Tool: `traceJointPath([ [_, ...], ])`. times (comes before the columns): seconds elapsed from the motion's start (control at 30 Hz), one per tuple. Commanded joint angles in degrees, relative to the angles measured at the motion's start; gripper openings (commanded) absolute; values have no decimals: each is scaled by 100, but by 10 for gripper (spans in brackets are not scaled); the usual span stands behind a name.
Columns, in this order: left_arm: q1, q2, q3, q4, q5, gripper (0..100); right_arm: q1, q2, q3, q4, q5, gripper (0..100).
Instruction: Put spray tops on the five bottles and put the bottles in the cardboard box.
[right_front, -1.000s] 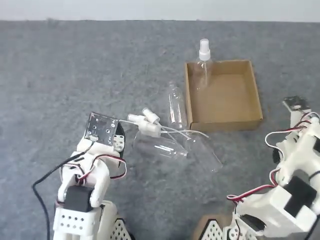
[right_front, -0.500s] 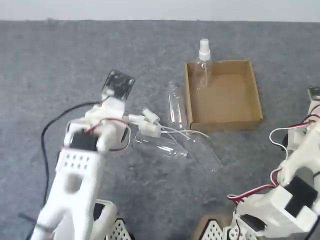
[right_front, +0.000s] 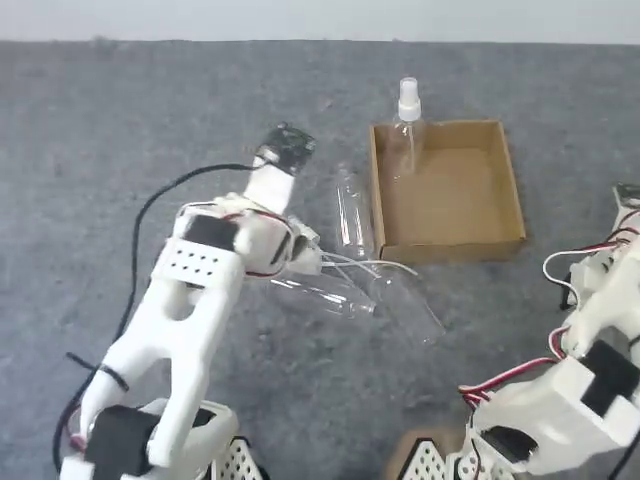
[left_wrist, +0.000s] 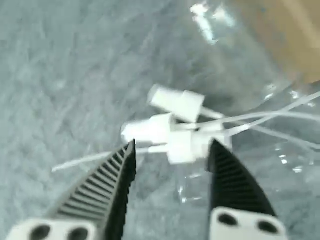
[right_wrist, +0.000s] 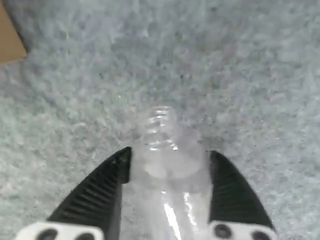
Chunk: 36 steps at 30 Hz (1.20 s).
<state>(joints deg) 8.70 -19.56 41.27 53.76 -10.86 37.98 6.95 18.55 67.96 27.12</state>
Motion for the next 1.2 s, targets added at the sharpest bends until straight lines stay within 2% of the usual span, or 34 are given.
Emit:
traceJointPath([
  [0.0,448,123,-295,-334,79,245,48,92,-308,57,-44,238],
  [0.2,615,914,-312,-782,53,243,48,321,-308,48,264,240],
  [0.37,88,1169,-338,-809,-158,242,57,365,-308,40,290,241],
  [0.63,-738,791,22,-791,-686,242,48,365,-308,4,290,241],
  [1.0,-1662,-255,681,-774,-1037,242,48,365,-308,13,299,241],
  [1.17,-1767,-316,576,-774,-1029,242,48,365,-308,22,299,241],
])
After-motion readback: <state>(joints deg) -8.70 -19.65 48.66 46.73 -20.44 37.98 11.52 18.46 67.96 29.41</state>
